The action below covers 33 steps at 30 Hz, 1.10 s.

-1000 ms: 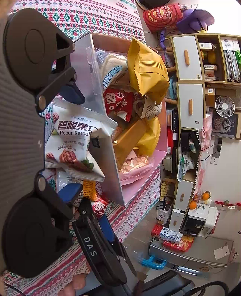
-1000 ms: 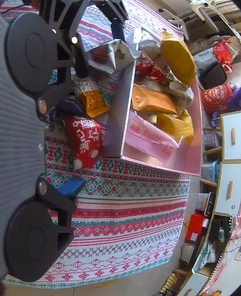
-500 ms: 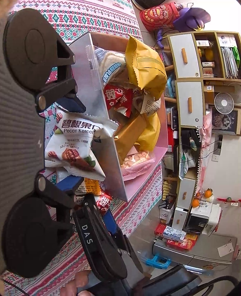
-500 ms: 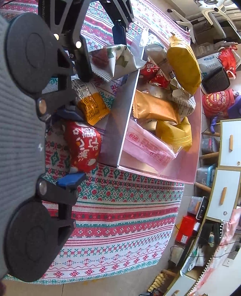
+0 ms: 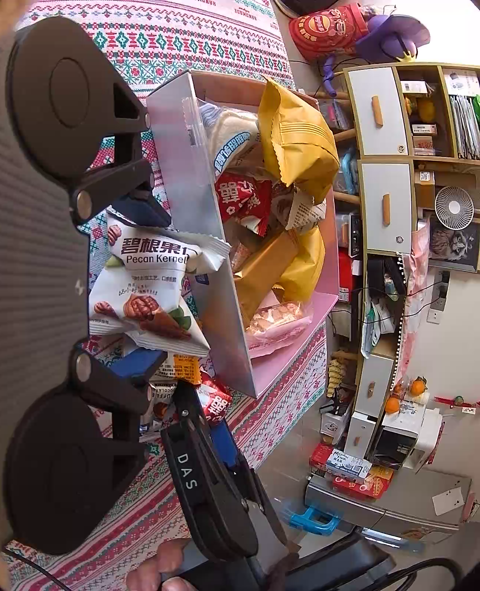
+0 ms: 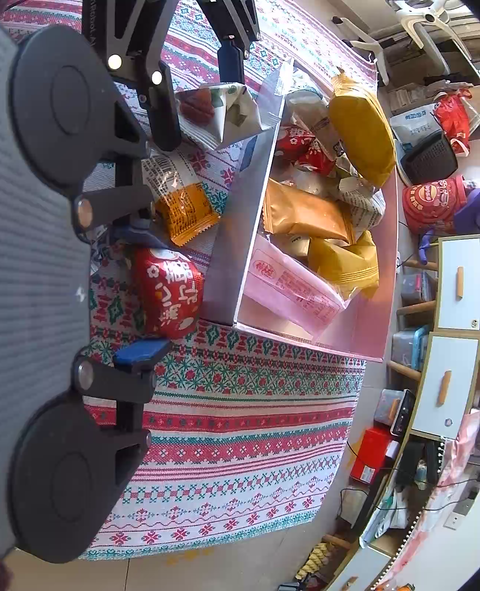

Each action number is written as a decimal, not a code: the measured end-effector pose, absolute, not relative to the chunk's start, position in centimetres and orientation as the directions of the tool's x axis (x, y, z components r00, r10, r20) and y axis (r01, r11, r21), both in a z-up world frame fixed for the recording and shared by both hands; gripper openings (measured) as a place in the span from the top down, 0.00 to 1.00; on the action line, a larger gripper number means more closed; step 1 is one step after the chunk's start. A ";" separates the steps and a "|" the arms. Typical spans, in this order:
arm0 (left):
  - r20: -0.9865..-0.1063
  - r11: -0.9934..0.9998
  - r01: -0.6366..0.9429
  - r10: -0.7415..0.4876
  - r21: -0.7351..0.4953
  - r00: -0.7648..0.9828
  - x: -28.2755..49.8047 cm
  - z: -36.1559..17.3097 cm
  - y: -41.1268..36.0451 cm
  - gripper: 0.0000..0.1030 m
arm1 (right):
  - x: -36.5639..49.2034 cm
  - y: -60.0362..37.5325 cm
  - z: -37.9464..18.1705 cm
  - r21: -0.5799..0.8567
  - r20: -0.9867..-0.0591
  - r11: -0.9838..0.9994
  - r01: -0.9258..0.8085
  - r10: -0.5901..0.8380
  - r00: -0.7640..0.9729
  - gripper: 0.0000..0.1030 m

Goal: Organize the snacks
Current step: 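Carry the pecan packet and red packet into the box and open both tools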

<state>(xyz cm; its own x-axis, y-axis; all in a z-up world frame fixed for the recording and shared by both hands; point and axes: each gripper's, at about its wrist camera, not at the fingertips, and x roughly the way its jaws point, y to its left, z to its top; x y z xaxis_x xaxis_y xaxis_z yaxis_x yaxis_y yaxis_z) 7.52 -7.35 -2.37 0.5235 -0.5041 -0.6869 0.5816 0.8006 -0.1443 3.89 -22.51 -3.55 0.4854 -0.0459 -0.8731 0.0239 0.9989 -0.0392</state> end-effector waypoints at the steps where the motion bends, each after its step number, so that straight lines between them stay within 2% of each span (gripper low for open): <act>1: -0.688 0.801 0.580 -0.504 -0.147 0.522 7.5 -2.3 -7.3 0.27 | 3.8 -22.6 -3.5 -0.040 -0.871 0.999 0.025 -0.047 0.488 0.55; 10: -0.703 0.805 0.569 -0.501 -0.165 0.505 7.3 -2.0 -6.8 0.29 | 3.9 -23.5 -3.0 -0.013 -0.866 0.999 0.052 -0.037 0.499 0.60; 33: -0.728 0.812 0.528 -0.517 -0.251 0.450 7.6 -0.2 -5.4 0.33 | 2.5 -25.0 0.1 0.043 -0.837 0.992 0.115 -0.027 0.547 0.61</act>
